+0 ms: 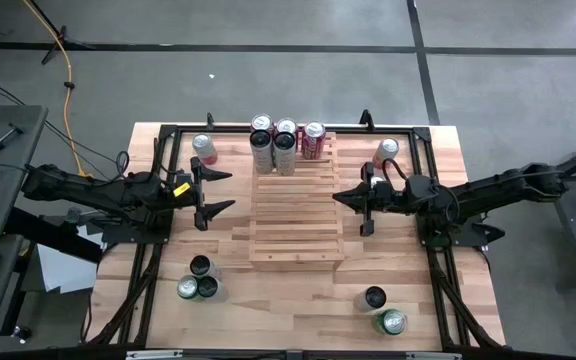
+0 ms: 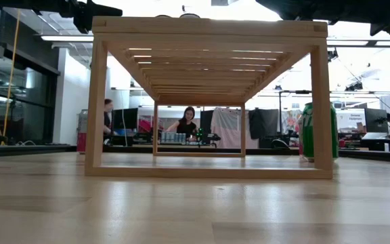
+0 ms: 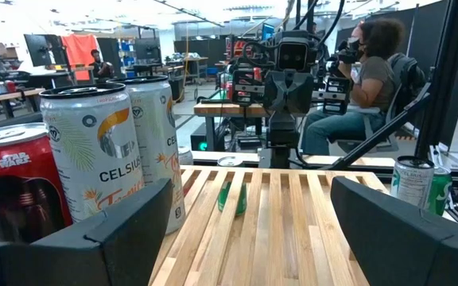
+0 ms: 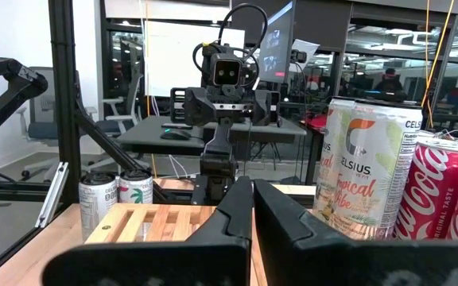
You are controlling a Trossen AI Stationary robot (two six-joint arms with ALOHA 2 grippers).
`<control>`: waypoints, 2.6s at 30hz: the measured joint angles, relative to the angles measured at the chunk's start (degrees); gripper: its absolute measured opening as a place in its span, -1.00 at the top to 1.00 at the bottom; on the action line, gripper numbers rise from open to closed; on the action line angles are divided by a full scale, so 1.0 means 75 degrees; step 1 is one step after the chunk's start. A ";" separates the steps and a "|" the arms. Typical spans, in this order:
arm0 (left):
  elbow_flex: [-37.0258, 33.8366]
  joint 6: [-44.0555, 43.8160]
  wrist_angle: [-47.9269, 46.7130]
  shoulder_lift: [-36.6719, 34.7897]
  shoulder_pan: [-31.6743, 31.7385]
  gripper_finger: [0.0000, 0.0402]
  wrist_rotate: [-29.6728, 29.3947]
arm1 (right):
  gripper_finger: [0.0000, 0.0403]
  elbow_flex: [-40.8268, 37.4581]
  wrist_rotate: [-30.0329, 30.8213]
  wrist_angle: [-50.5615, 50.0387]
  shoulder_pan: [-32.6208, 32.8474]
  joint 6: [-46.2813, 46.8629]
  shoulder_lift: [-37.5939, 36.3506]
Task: Place canned beverage on shelf
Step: Align the bottom left peach vibe celsius soda can with the other tropical celsius soda can on the shelf
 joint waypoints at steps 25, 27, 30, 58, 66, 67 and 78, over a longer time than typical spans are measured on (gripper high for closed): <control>0.0751 -0.2445 -0.0319 0.0194 -0.0613 -0.67 0.2580 | 1.00 0.0003 0.0003 -0.0003 0.0003 -0.0001 0.0000; 0.0999 -0.2810 -0.1085 0.0426 -0.1148 -0.67 0.2214 | 1.00 0.0003 0.0003 -0.0003 0.0001 0.0000 0.0000; 0.1502 -0.3305 -0.2609 0.0956 -0.2107 -0.67 0.1236 | 1.00 0.0003 0.0003 -0.0003 0.0002 0.0000 0.0000; 0.4511 -0.5764 -0.9351 0.4191 -0.5415 -0.67 -0.0153 | 1.00 0.0003 0.0003 -0.0038 0.0003 0.0026 -0.0002; 0.4536 -0.5776 -0.9578 0.4453 -0.5397 -0.67 -0.0091 | 1.00 0.0003 0.0003 -0.0039 0.0003 0.0026 -0.0002; 0.4538 -0.5779 -0.9595 0.4467 -0.5397 -0.67 -0.0097 | 1.00 0.0003 0.0000 -0.0041 0.0003 0.0026 -0.0003; 0.4529 -0.6166 -0.9719 0.4417 -0.5394 -0.67 0.0070 | 1.00 0.0003 0.0003 -0.0041 0.0001 0.0029 -0.0002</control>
